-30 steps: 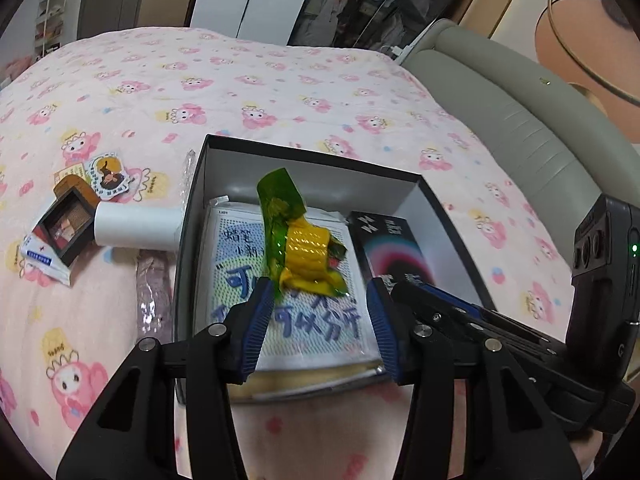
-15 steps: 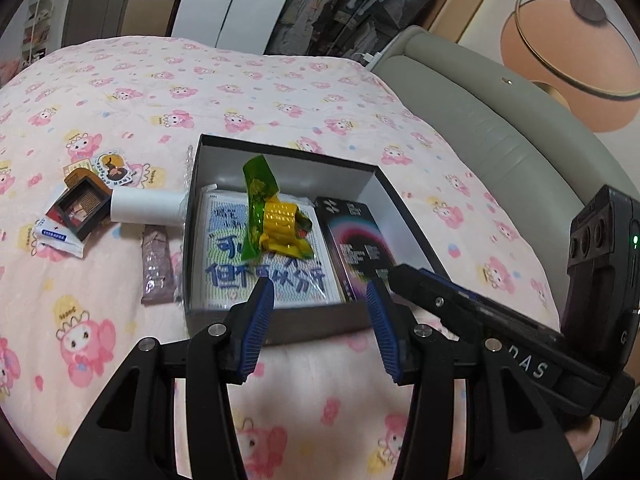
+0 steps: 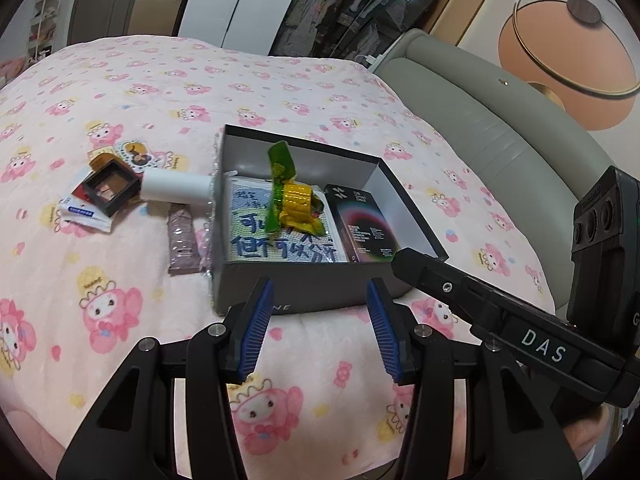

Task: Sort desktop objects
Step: 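Open both grippers to release the snack bag and withdraw, then move both grippers toward the white cylindrical roll beside the box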

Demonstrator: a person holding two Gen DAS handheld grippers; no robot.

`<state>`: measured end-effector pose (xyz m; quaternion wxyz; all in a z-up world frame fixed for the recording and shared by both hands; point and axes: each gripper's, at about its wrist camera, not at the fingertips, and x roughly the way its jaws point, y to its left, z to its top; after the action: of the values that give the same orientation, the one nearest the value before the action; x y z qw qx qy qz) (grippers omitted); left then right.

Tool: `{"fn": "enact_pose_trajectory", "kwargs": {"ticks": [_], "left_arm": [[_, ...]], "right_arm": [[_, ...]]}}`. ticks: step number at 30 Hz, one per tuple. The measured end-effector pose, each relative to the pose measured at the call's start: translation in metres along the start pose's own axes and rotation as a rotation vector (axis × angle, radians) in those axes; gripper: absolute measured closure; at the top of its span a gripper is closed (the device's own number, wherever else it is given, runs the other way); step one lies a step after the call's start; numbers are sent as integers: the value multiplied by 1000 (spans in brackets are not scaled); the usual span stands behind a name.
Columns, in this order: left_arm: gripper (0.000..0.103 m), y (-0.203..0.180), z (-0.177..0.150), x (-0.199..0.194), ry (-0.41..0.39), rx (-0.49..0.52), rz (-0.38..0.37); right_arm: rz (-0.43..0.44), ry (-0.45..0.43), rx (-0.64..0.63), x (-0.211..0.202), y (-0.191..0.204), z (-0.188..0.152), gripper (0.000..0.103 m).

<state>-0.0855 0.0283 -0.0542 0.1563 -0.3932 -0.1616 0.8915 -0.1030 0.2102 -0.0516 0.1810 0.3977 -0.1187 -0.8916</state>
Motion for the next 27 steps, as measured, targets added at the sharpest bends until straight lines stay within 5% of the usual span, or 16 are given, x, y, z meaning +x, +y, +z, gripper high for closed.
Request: {"fn": "enact_pose_trajectory", "kwargs": {"ticks": [18,27], "left_arm": [[55,77,-9,-21,-5,-114,72],[55,116,-12,3,20,-162,101]], "right_arm": [[63,67,-110,49,64,-11,76],[46,118,-139,90,76,-12,76]]}}
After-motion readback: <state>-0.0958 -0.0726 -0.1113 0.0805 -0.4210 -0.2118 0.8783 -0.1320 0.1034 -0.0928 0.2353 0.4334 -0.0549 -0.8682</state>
